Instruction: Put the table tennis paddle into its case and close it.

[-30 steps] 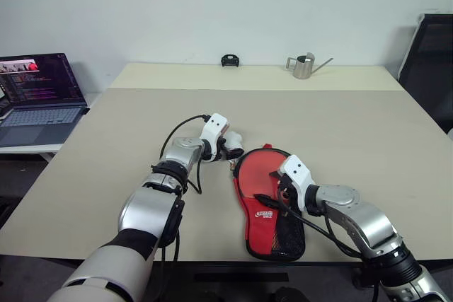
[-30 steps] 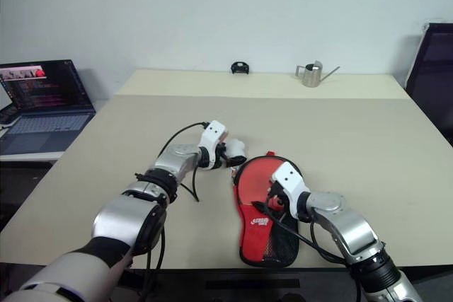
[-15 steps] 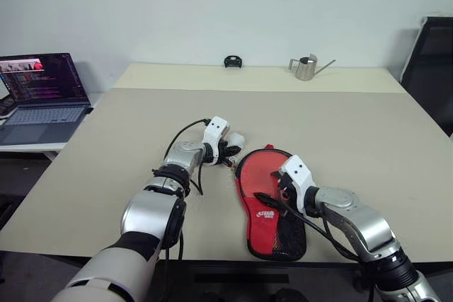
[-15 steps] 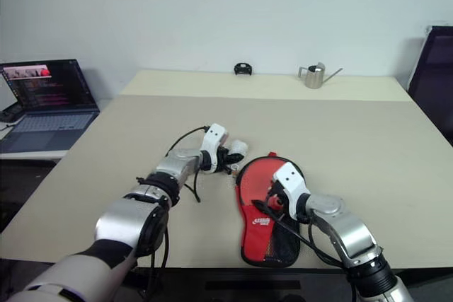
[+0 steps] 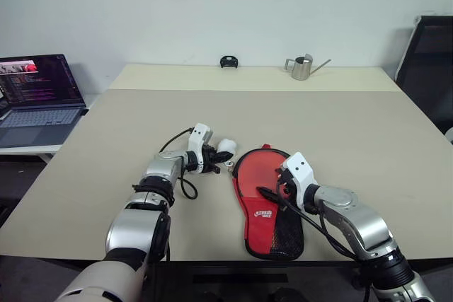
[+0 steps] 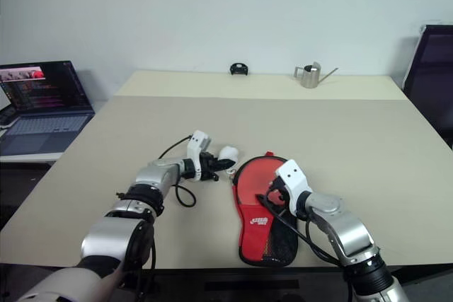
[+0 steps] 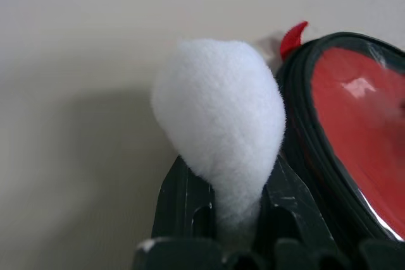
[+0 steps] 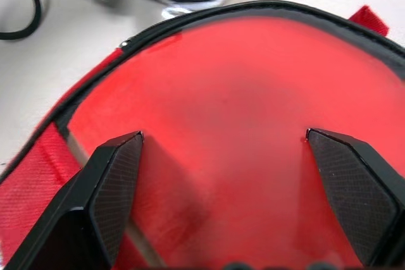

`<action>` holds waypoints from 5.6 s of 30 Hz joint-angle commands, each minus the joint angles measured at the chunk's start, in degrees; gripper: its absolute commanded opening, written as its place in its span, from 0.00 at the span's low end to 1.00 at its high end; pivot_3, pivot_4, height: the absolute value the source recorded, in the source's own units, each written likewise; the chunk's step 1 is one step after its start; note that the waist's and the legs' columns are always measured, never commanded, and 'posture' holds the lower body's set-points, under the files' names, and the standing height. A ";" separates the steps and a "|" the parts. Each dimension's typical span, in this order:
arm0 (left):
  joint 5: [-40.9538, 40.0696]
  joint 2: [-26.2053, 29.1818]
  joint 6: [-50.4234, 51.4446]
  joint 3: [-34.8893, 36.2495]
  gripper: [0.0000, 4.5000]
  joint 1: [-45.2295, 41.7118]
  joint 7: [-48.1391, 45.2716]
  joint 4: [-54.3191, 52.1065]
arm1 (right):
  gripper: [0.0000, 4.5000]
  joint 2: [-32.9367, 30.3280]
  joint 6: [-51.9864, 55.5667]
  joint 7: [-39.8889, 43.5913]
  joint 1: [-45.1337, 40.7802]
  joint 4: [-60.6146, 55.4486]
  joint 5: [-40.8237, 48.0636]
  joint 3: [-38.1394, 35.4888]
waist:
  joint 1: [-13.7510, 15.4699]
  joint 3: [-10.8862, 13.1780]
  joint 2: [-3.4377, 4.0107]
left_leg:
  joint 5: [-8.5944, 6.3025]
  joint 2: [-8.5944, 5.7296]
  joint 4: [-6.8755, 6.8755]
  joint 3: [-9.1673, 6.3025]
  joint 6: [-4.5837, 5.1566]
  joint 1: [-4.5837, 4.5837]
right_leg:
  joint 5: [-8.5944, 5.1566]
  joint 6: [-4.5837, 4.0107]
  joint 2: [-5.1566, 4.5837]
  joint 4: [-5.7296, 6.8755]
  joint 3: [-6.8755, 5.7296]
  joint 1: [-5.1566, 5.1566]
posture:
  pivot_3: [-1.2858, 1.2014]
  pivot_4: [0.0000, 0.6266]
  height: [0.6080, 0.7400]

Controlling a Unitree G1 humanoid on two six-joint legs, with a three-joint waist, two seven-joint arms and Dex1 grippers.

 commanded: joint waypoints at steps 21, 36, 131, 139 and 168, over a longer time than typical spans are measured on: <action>-3.20 2.98 7.92 -4.81 0.07 4.43 -4.25 -21.28 | 1.00 4.65 -0.44 0.07 1.17 5.82 -4.74 5.45 | 0.06 -0.06 -0.04 | 0.01 0.02 0.00 -0.03 -0.02 0.13 | 0.00 0.00 0.00 0.07 0.02 0.08 | 0.52 0.24 1.00; 3.69 -3.16 -10.25 -8.02 0.07 -8.75 0.50 1.48 | 1.00 6.30 -0.58 -1.30 1.95 12.67 -6.75 5.24 | 0.03 -0.34 -0.26 | 0.00 0.02 -0.02 -0.05 -0.01 0.44 | 0.00 0.00 0.02 0.05 -0.05 0.41 | 0.52 0.24 1.00; 24.98 -24.93 -20.04 -4.74 0.99 -23.48 35.78 18.20 | 1.00 20.58 13.94 -21.14 18.76 -8.00 -5.37 4.55 | 0.04 -0.60 -0.47 | -0.03 -0.08 -0.98 -0.06 -0.08 1.09 | -0.29 0.64 -0.11 -0.84 -0.12 1.03 | 0.52 0.24 1.00; 17.57 -13.37 -24.12 1.94 0.99 -24.90 29.10 16.18 | 1.00 18.89 10.66 -16.98 11.50 -1.01 -4.99 0.89 | -0.11 -0.61 -0.45 | 0.00 0.01 -0.99 -0.09 -0.12 1.14 | -0.13 0.41 -0.02 -0.80 -0.13 1.00 | 0.52 0.24 1.00; -8.49 3.89 -7.91 -10.05 0.99 20.53 -12.75 -55.31 | 1.00 -13.02 22.09 12.47 4.19 -20.91 25.42 -23.73 | 1.68 -0.21 0.17 | -0.01 -0.07 -0.84 -0.21 -0.08 0.15 | -0.13 0.23 -0.17 -0.99 -0.17 0.40 | 0.52 0.24 1.00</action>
